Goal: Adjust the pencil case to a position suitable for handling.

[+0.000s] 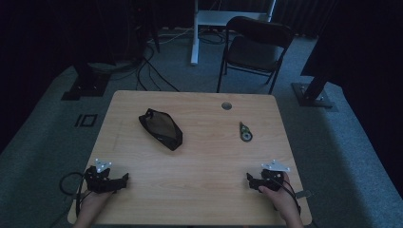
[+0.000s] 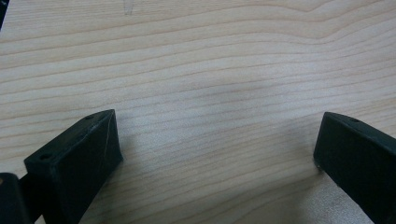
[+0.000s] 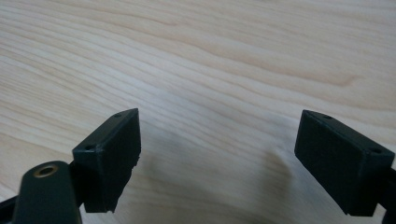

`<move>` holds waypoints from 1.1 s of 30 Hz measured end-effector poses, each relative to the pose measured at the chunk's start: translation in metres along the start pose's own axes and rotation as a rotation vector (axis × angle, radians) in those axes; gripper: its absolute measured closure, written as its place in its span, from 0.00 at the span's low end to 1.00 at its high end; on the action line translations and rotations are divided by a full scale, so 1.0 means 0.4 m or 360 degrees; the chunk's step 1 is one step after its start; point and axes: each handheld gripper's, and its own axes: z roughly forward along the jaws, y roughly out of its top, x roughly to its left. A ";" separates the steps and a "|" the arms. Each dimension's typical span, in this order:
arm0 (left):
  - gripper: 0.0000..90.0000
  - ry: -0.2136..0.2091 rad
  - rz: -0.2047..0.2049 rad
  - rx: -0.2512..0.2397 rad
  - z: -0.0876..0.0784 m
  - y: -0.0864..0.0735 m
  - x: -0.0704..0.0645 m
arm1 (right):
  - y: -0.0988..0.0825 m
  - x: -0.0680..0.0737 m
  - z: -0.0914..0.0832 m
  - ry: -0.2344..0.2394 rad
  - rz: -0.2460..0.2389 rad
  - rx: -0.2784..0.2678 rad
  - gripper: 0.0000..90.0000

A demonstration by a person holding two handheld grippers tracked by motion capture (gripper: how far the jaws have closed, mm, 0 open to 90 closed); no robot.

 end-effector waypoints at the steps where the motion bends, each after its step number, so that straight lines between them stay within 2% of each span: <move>1: 0.01 0.0000 0.0000 0.0000 0.000 0.000 0.000 | 0.007 0.008 0.003 0.0010 -0.0002 -0.0012 0.16; 9: 0.01 0.0000 0.0001 0.0000 0.000 0.000 0.000 | 0.041 0.044 0.016 0.0051 -0.0050 -0.0060 0.16; 13: 0.01 0.0000 0.0000 0.0000 0.000 0.000 0.000 | 0.058 0.068 0.026 0.0099 -0.0090 -0.0062 0.16; 25: 0.01 0.0000 0.0000 0.0000 0.000 0.000 0.000 | 0.093 0.131 0.060 0.0180 -0.0109 -0.0107 0.16; 27: 0.01 0.0000 0.0000 0.0000 0.000 0.000 0.000 | 0.099 0.140 0.065 0.0183 -0.0116 -0.0120 0.19; 33: 0.01 0.0000 0.0001 0.0000 0.000 0.000 0.000 | 0.119 0.166 0.077 0.0203 -0.0132 -0.0142 0.19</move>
